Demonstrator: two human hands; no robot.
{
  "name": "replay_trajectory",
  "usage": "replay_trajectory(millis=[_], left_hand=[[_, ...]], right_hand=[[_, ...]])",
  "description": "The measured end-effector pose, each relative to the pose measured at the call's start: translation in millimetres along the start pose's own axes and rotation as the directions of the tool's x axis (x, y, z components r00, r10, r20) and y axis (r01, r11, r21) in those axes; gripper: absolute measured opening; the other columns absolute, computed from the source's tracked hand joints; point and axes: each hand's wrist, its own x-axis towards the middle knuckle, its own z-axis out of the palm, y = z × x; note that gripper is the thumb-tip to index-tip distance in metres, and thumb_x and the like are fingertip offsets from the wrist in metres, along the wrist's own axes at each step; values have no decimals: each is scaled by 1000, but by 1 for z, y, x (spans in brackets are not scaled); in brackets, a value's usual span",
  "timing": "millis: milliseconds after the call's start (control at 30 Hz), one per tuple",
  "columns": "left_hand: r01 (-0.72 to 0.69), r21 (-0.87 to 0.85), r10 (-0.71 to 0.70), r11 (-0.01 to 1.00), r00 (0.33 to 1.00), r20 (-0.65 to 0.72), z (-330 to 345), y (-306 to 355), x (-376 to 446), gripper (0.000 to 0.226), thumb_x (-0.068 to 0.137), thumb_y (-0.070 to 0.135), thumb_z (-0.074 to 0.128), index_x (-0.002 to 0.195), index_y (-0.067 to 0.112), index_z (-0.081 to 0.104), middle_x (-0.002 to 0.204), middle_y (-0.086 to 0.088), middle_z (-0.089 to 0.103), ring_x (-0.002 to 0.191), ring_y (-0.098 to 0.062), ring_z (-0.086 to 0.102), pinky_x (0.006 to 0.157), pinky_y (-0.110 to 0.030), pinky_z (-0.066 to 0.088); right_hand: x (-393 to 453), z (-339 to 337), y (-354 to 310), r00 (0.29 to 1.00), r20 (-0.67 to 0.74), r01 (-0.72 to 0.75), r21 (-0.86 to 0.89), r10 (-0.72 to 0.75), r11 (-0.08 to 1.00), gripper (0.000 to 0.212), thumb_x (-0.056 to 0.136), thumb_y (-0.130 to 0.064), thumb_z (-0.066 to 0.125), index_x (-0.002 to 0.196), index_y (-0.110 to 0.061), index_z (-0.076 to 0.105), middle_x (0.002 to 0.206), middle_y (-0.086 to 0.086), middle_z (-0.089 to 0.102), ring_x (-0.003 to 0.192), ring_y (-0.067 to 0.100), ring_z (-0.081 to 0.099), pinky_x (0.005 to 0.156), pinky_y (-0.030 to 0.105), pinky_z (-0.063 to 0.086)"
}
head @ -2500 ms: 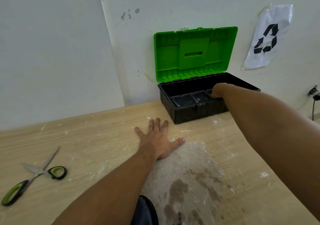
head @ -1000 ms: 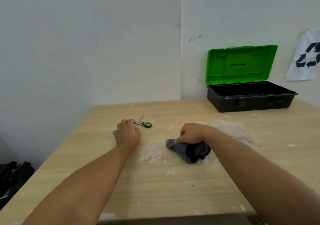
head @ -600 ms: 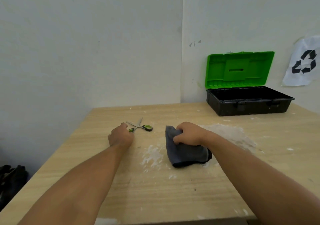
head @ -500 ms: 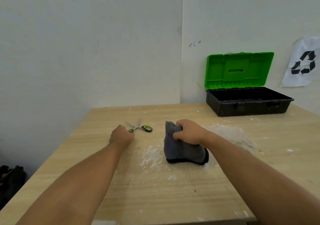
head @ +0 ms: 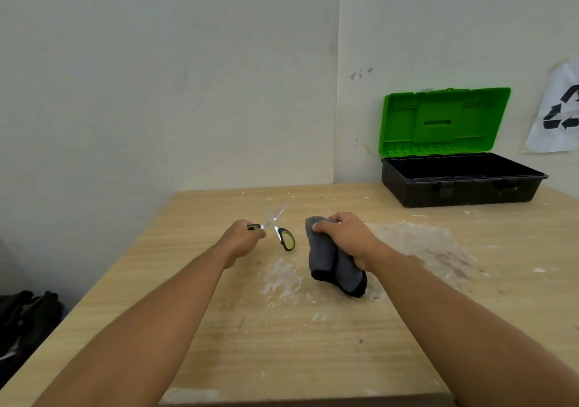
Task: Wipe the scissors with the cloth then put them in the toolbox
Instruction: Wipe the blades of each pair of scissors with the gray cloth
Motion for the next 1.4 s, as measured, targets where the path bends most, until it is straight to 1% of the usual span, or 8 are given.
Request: replay_trajectory(millis=[367,533,700,767,967,1100,1233,1400], left_hand=[[-215,-5,215,977,977,-16,34,34,-30,42,79,43,82,81,13,52,74,0,47,62,-17,40,57,-31,29],[-251,-23,249,968,967,-54,49,44,-40,50,74,49,84,74,16,47,67,2,42,58,-15,36,55,-29,27],[-254,-32,251,967,965,-76,58,51,-44,49,73,49,84,74,14,49,67,2,44,58,-16,37,56,-31,28],[-256,-27,253,966,964,-81,61,53,-45,48,74,48,84,74,15,50,68,1,45,59,-17,39,56,-31,29],[-264,-60,257,963,960,-111,65,52,-46,46,78,49,80,76,12,52,69,0,44,62,-18,39,58,-32,30],[-271,-123,253,955,957,-141,68,48,-46,48,76,49,82,70,15,48,66,3,39,60,-17,35,57,-30,26],[-278,-142,257,950,954,-152,69,49,-45,44,76,47,83,71,15,53,64,5,43,58,-15,39,56,-29,28],[-332,-86,315,939,934,-168,68,53,-46,48,74,47,84,68,14,50,61,5,37,55,-16,33,54,-30,25]], right_hand=[[-6,-11,-9,892,-234,308,-311,-386,899,16,85,-30,70,94,-26,57,87,-12,62,78,2,59,57,16,42],[-11,-9,-12,827,-286,385,-337,-483,859,18,92,-37,53,107,-27,52,101,-6,59,88,12,59,74,36,55],[-13,-7,-8,624,-233,521,-587,-746,620,22,94,-20,59,115,-16,63,104,-1,53,87,16,55,82,47,51],[-14,-6,-2,593,-153,552,-638,-791,537,23,92,-16,64,115,-15,69,101,1,55,87,19,57,79,48,51],[-12,-9,11,616,74,620,-660,-785,424,31,94,-20,64,124,-13,68,104,5,56,87,22,55,78,49,50],[-12,-20,13,650,177,597,-722,-739,351,39,100,-29,52,139,-25,58,111,2,53,85,16,51,77,44,48],[-10,-30,13,663,210,549,-789,-719,276,42,102,-32,46,144,-33,51,104,0,53,83,19,52,74,41,44],[-7,-35,8,676,186,541,-782,-713,309,42,102,-25,48,143,-30,53,100,3,52,79,23,52,74,42,44]])
